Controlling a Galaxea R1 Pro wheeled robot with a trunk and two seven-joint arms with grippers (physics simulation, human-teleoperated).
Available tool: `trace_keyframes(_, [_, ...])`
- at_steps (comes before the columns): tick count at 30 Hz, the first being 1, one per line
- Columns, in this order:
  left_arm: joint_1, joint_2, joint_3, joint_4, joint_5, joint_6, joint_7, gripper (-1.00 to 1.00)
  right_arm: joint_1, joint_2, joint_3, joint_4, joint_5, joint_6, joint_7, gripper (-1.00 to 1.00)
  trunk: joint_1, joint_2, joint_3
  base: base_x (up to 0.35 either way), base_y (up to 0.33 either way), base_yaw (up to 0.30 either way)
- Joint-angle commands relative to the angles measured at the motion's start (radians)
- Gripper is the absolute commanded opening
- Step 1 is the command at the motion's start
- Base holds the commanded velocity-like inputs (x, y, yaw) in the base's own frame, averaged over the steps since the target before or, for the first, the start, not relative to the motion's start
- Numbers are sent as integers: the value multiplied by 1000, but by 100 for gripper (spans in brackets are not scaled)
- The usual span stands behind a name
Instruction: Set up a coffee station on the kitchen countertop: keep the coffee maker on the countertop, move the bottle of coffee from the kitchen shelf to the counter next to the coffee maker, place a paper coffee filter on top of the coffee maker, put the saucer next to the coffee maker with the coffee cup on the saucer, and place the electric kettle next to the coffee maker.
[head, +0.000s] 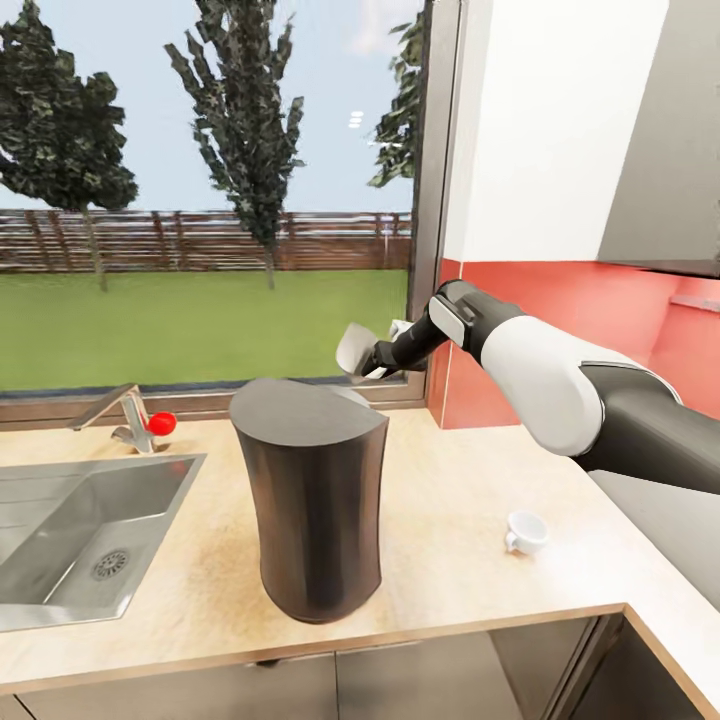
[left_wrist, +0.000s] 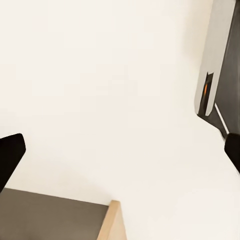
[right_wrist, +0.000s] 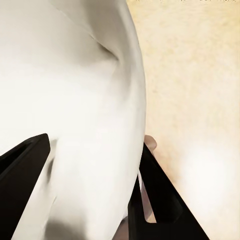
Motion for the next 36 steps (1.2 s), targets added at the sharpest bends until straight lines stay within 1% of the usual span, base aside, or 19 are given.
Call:
trace_keyframes(1, [-1, 0, 1, 1, -2, 1, 2, 100, 0, 0, -7, -2, 11, 4, 4, -100, 0, 0, 1, -1, -2, 0])
trace_keyframes(8, [-1, 1, 3, 2, -2, 4, 3, 100, 0, 0, -7, 0, 11, 4, 4, -100, 0, 0, 12, -126, 0, 0])
trace_keyframes(15, [-1, 1, 3, 1, -1, 4, 3, 100, 0, 0, -7, 0, 11, 4, 4, -100, 0, 0, 23, -17, 0, 0])
trace_keyframes(22, [-1, 1, 3, 2, -1, 3, 3, 100, 0, 0, -7, -2, 10, 4, 4, -100, 0, 0, 25, 0, 0, 0])
trace_keyframes(23, [2, -5, 7, 0, 1, -3, -3, 100, 6, -6, -1, -4, 11, 1, 3, -100, 0, 0, 25, 0, 0, 0])
trace_keyframes(25, [2, -7, 6, 0, 1, -4, -4, 100, 17, -16, -1, -3, 13, 2, 2, -100, 0, 0, 25, 0, 0, 0])
trace_keyframes(26, [2, -7, 6, 0, 1, -4, -4, 100, 23, -16, -1, -3, 13, 2, 2, -100, 0, 0, 25, 0, 0, 0])
trace_keyframes(28, [2, -7, 6, 0, 1, -5, -4, 100, 17, -5, -1, -3, 13, 2, 1, -100, 0, 0, 25, 0, 0, 0])
trace_keyframes(29, [2, -8, 6, 0, 1, -5, -5, 100, 17, -5, -2, -4, 11, 1, 1, -100, 0, 0, 25, 0, 0, 0])
trace_keyframes(32, [2, -8, 6, 0, 1, -6, -5, 100, 22, -21, -2, -6, 10, 1, 1, -100, 0, 0, 25, 20, -21, 0])
trace_keyframes(36, [2, -8, 6, 0, 1, -7, -5, 100, 23, -29, -3, -17, 10, 1, 1, -100, 0, 0, 25, 118, -163, 0])
